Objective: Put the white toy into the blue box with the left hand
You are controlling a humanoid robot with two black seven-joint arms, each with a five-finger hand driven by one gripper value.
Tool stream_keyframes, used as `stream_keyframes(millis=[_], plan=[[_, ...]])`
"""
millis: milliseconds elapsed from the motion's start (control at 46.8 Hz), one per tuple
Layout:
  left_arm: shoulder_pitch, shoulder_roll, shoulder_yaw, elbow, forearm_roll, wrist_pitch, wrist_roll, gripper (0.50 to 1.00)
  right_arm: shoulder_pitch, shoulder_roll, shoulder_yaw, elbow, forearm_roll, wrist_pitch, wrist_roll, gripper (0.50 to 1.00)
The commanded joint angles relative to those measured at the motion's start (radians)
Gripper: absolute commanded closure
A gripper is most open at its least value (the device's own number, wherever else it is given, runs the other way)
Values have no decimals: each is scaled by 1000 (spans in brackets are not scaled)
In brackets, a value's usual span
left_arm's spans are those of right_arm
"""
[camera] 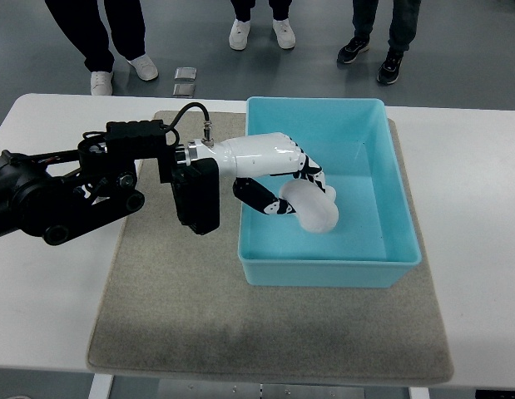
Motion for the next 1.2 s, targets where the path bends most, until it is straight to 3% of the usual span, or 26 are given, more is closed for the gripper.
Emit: stream_keyframes(millis=[0,128,278,812,1175], plan=[[10,1,-1,0,-3,0,0,742,0,0,0,0,0,0,0,564],[18,1,-1,-1,-15,1,0,575,0,0,0,0,0,0,0,564],[19,1,-1,-1,-21,1,0,508,0,0,0,0,0,0,0,564],[21,5,-21,7,-188,17,0,506,0,0,0,0,0,0,0,564],[67,31,-194,109,-708,17,3,506,0,0,0,0,0,0,0,564]])
